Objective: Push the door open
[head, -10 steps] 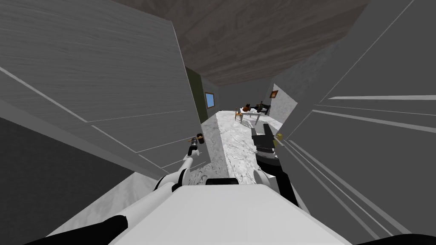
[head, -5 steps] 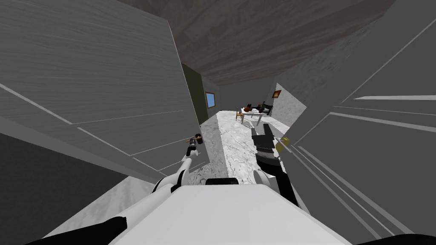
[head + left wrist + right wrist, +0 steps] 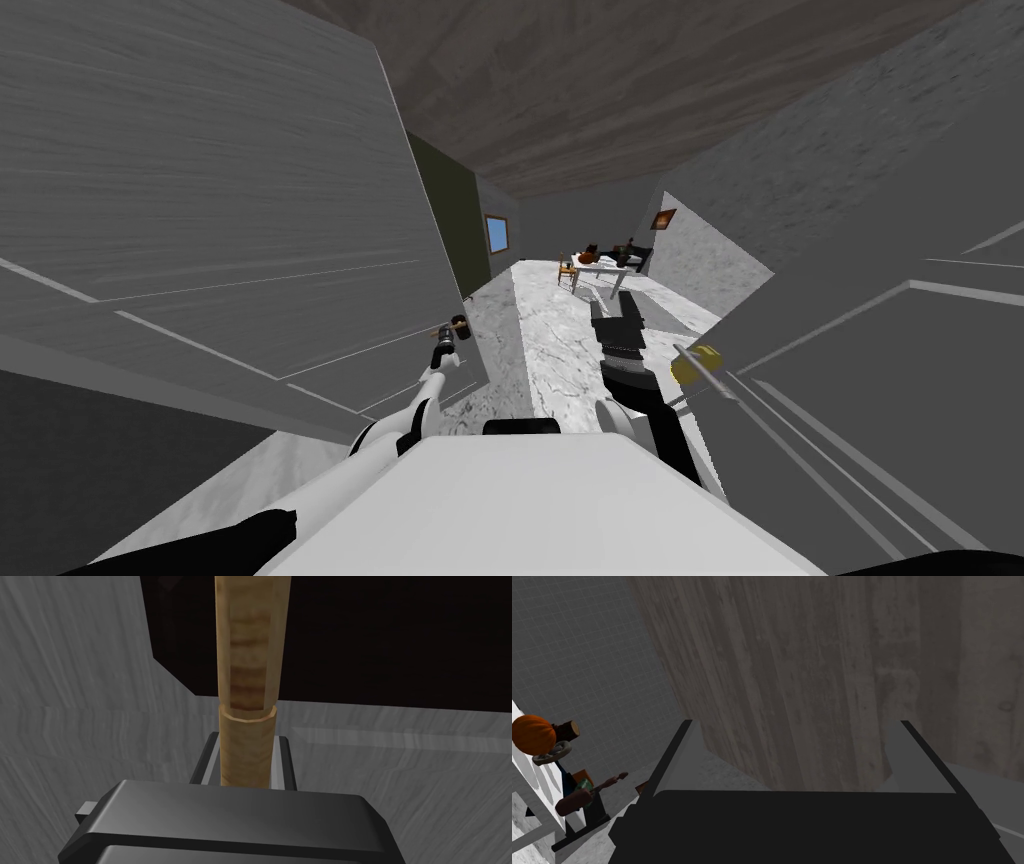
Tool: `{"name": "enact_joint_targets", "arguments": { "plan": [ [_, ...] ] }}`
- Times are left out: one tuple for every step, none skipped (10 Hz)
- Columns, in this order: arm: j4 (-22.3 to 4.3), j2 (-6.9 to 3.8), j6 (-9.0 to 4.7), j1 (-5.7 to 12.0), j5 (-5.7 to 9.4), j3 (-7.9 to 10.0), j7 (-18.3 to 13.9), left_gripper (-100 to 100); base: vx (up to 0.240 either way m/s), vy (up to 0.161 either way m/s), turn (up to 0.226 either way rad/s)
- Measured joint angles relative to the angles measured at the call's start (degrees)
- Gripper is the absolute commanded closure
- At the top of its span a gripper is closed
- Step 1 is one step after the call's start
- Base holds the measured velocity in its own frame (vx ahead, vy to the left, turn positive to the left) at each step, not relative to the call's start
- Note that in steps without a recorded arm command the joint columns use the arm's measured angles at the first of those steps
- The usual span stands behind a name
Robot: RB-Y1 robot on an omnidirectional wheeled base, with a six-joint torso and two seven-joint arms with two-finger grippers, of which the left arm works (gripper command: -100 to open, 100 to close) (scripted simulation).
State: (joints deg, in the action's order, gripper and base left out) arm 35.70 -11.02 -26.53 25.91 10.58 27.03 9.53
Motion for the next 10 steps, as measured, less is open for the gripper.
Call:
{"name": "enact_joint_targets", "arguments": {
  "plan": [
    [1.4, 0.36, 0.30, -0.79, 0.21, 0.78, 0.5, 100, 0.197, -0.061, 0.056],
    [0.0, -0.37, -0.38, -0.38, 0.40, 1.19, 0.5, 100, 0.180, -0.088, 0.051],
    [-2.5, -1.53, -1.63, 0.58, 0.61, 1.62, 0.3, 100, 0.110, -0.047, 0.052],
    [-2.1, -1.68, -1.76, 0.35, 0.73, 1.97, 0.3, 100, 0.035, -0.001, 0.009],
    [-1.3, -1.60, -1.43, 0.09, 0.78, 2.12, 0.4, 100, 0.095, -0.038, 0.025],
    [0.1, -1.26, -0.66, -0.71, 0.95, 2.67, 0.8, 100, 0.149, -0.067, 0.066],
    [1.0, -0.92, 0.13, -1.18, 1.12, 3.35, 1.4, 100, 0.173, -0.080, 0.066],
    [-0.4, -1.72, -0.31, -0.97, 1.25, 3.52, 1.3, 100, 0.167, -0.043, 0.064],
    [-1.0, -2.09, -0.73, -0.92, 1.41, 3.96, 1.2, 100, 0.183, -0.054, 0.043],
    [0.1, -2.26, -0.41, -1.64, 1.58, 4.36, 1.2, 100, 0.188, -0.060, 0.065]
  ]
}}
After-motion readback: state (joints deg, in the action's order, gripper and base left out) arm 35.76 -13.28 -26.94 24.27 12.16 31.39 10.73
